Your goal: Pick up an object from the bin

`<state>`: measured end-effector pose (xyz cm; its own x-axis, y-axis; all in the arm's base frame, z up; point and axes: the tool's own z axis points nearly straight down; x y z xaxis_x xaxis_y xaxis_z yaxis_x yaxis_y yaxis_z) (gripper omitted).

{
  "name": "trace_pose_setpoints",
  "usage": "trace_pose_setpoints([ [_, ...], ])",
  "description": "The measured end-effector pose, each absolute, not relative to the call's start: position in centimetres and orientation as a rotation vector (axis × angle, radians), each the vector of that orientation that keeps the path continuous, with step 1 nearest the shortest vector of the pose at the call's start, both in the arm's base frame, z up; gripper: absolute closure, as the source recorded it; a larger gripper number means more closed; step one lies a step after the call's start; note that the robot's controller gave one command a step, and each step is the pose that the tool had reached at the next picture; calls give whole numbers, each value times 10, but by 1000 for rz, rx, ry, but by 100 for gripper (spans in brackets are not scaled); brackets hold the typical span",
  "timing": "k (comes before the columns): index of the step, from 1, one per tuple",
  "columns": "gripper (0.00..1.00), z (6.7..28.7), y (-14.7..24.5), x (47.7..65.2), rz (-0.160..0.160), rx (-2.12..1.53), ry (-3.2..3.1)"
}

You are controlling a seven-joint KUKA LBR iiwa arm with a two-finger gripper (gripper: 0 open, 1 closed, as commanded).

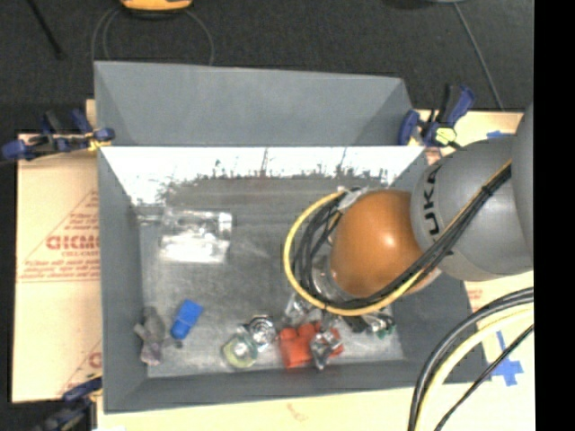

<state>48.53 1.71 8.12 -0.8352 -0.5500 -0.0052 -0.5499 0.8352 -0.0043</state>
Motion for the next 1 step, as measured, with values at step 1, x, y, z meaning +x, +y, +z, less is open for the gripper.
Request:
trace_pose_setpoints([
  [1, 100, 221, 5, 484, -6, -1325, 2840],
])
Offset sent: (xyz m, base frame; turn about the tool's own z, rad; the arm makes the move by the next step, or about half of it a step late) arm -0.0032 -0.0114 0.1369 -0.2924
